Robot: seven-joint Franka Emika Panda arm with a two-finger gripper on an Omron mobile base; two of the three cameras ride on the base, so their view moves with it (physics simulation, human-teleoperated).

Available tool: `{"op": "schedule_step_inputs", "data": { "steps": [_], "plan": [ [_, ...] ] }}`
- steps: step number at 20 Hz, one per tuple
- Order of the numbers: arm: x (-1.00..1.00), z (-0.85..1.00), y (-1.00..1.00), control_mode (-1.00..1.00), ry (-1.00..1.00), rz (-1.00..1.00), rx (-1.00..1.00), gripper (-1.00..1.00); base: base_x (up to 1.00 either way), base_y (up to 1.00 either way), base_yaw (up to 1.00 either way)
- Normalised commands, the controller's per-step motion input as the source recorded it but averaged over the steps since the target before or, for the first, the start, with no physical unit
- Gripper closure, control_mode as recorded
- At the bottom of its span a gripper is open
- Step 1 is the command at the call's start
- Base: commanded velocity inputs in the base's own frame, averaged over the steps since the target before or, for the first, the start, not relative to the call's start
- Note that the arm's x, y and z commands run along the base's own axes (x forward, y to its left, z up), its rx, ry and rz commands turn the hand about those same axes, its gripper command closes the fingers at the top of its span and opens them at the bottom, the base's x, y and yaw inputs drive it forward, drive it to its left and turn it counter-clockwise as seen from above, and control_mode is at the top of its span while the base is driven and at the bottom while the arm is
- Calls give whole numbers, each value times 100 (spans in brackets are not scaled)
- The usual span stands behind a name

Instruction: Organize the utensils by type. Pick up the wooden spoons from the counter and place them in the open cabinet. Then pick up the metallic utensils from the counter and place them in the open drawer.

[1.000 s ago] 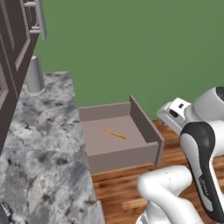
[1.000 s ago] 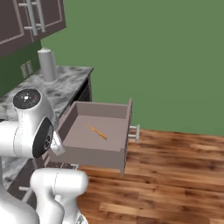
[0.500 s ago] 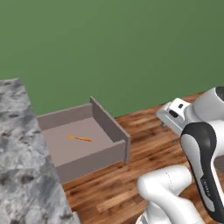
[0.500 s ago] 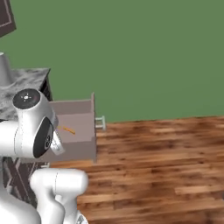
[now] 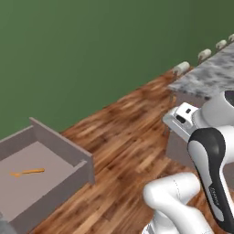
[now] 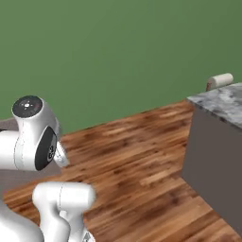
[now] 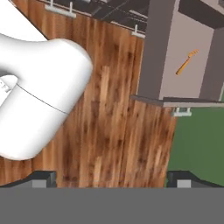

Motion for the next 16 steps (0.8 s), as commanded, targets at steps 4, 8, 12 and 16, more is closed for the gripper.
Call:
{"op": "schedule_step_inputs", "data": {
  "steps": [4, 8, 12, 16],
  "plan": [
    [0, 0, 0, 100, 0, 0, 0, -100, 25, -44, -58],
    [0, 0, 0, 100, 0, 0, 0, -100, 59, -46, -44],
    [0, 0, 0, 100, 0, 0, 0, -100, 73, -44, -39],
    [0, 0, 0, 100, 0, 0, 0, -100, 70, -41, -41]
  ]
}}
